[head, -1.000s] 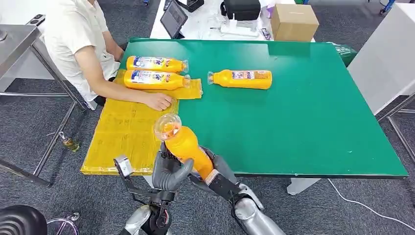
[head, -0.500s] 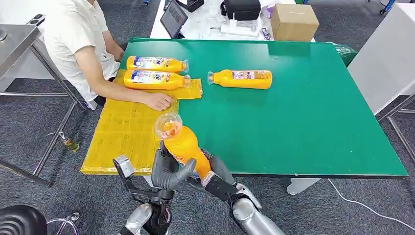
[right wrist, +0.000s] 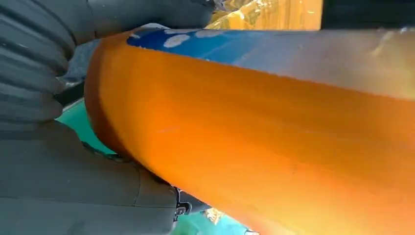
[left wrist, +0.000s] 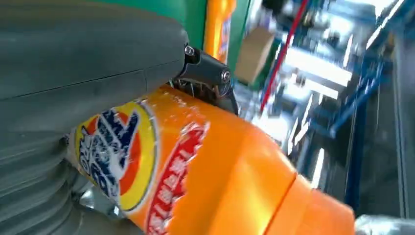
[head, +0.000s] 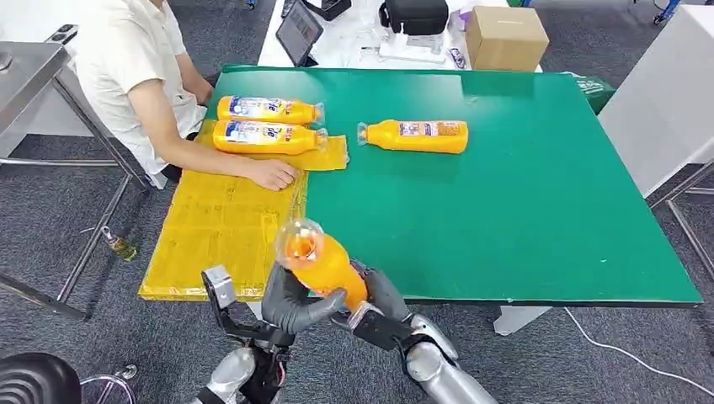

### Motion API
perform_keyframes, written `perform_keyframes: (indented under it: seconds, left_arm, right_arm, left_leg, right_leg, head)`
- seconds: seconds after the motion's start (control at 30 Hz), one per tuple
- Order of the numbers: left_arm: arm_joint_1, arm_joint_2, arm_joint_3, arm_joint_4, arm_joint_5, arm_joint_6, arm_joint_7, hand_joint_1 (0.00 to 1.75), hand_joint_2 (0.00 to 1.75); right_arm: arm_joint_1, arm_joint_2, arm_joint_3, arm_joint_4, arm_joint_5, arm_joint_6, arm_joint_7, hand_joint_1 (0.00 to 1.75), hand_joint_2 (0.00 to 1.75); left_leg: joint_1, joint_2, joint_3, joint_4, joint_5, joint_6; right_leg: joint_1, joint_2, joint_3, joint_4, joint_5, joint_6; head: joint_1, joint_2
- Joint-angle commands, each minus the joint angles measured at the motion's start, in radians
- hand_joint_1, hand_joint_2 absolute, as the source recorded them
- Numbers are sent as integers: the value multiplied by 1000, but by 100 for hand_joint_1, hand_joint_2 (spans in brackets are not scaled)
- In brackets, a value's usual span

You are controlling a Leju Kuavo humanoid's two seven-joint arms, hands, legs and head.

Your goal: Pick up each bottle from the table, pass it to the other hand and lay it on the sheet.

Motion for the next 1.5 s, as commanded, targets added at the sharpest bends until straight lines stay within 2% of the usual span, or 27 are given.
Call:
perform_keyframes:
  seconds: [0.03, 0.23, 0.27, 0.3, 0.33, 0.37, 0.47, 0.5, 0.53, 0.57, 0.6, 0.7, 0.77, 0.87, 1.03, 1.13, 1.2, 1.33, 1.43, 1.47, 1.5]
  left_arm:
    - [-25, 31, 2, 55, 46, -176, 62, 175, 175]
    - [-22, 24, 30, 58, 54, -190, 78, 175, 175]
    - [-20, 22, 37, 58, 54, -191, 83, 175, 175]
    - [-19, 23, 40, 58, 54, -190, 84, 175, 175]
    - [-19, 25, 41, 58, 54, -190, 84, 175, 175]
    - [-15, 25, 48, 54, 51, -189, 84, 175, 175]
    - [-3, 26, 70, 35, 34, -174, 88, 175, 175]
    - [-2, 27, 73, 28, 19, -162, 87, 175, 175]
    - [-1, 28, 77, 23, 20, -163, 87, 175, 175]
    - [-1, 30, 80, 15, -17, -125, 83, 175, 175]
    - [-3, 28, 90, 2, -60, -75, 73, 175, 175]
    - [-6, 23, 121, -22, -93, 1, 73, 175, 175]
    - [-15, 18, 136, -22, -136, 105, 97, 175, 175]
    - [-38, 19, 136, 1, -144, 159, 108, 175, 175]
    - [-47, 22, 134, 11, -146, 163, 107, 175, 175]
    - [-79, 50, 101, 23, -272, 260, 84, 175, 175]
    - [-110, 64, 104, 33, -372, 341, 107, 175, 175]
    - [-116, 66, 110, 33, -373, 338, 112, 175, 175]
    - [-136, 92, 111, 19, -569, 457, 130, 175, 175]
    - [-151, 114, 112, 16, -661, 477, 158, 175, 175]
    - [-170, 140, 118, 9, -745, 469, 202, 175, 175]
  right_arm:
    - [-7, -37, 30, -15, 79, -27, 22, 175, 175]
    - [1, -27, 16, -12, 91, -36, 20, 173, 175]
    - [3, -27, 14, -14, 99, -43, 22, 138, 175]
    - [4, -27, 12, -16, 105, -52, 26, 138, 175]
    - [5, -27, 12, -16, 105, -52, 26, 40, 175]
    - [8, -28, 9, -23, 111, -59, 33, 0, 175]
    - [23, -28, 1, -43, 158, -121, 51, 0, 175]
    - [28, -28, -3, -50, 162, -132, 51, 0, 175]
    - [32, -31, -3, -54, 162, -133, 51, 0, 175]
    - [39, -30, -10, -62, 187, -175, 54, 0, 175]
    - [51, -29, -21, -71, 210, -223, 58, 0, 0]
    - [70, -30, -31, -73, 261, -315, 72, 0, 0]
    - [82, -26, -49, -60, 300, -397, 85, 0, 0]
    - [88, -23, -54, -30, 273, -404, 83, 0, 0]
    - [85, -22, -54, -16, 280, -422, 81, 0, 0]
    - [81, -23, -69, 0, 315, -495, 101, 0, 0]
    - [90, -40, -87, -5, 335, -502, 130, 0, 0]
    - [93, -46, -91, -10, 334, -496, 130, 0, 0]
    - [146, -25, -221, -113, 456, -542, 150, 0, 0]
    - [179, 9, -335, -195, 540, -542, 136, 0, 0]
    - [198, 36, -415, -250, 544, -542, 101, 0, 0]
  left_leg:
    - [0, 0, 2, -1, -1, 1]
    - [0, 1, 6, -1, -2, 2]
    - [0, 0, 5, -1, -2, 1]
    - [0, 0, 3, -1, -1, 1]
    - [0, 1, 6, -1, -2, 2]
    - [0, 0, 4, -1, -1, 1]
    - [0, 1, 9, -1, -3, 2]
    - [0, 0, 4, -1, -2, 1]
    - [1, 0, 7, -1, -3, 2]
    - [0, 1, 4, 0, -2, 1]
    - [0, 1, 5, 0, -2, 1]
    - [0, 0, 5, 0, -2, 1]
    - [1, -1, 3, 0, -2, 1]
    - [0, -1, 4, -1, -1, 1]
    - [0, 0, 4, -1, -1, 1]
    - [0, 0, 2, -1, -1, 1]
    - [0, -2, 3, -1, -1, 1]
    - [0, -1, 2, -1, 0, 1]
    - [0, -1, 6, -1, -2, 1]
    - [0, -1, 3, -1, -1, 1]
    - [0, -2, 1, 0, 0, 1]
  right_leg:
    - [0, -1, 3, -1, -1, -2]
    - [1, -1, 6, -1, -2, -3]
    - [1, -1, 5, -1, -2, -3]
    - [1, -1, 4, -1, -1, -2]
    - [1, -1, 6, -1, -2, -3]
    - [1, -1, 4, -1, -1, -2]
    - [2, -1, 9, -2, -3, -4]
    - [1, -1, 5, -1, -2, -3]
    - [2, -1, 8, -2, -3, -4]
    - [1, 0, 4, -1, -2, -2]
    - [1, 0, 5, -1, -2, -3]
    - [1, -2, 5, -1, -2, -3]
    - [1, -2, 4, -1, -2, -3]
    - [1, -2, 5, -1, -2, -3]
    - [1, -2, 4, -1, -1, -3]
    - [1, -1, 3, -1, -1, -2]
    - [1, -3, 4, -1, -1, -3]
    - [1, -2, 2, -1, 0, -2]
    - [1, -2, 6, -2, -2, -3]
    - [1, -3, 4, -1, -2, -3]
    - [0, -3, 2, 0, -1, -2]
  head:
    - [0, 0]
    - [0, 0]
    - [0, 0]
    - [0, 0]
    - [0, 0]
    - [0, 0]
    - [0, 0]
    - [0, 0]
    - [0, 0]
    - [0, 0]
    - [0, 0]
    - [0, 0]
    - [0, 0]
    - [0, 0]
    - [0, 0]
    - [0, 0]
    - [0, 0]
    - [0, 0]
    - [0, 0]
    - [0, 0]
    - [0, 0]
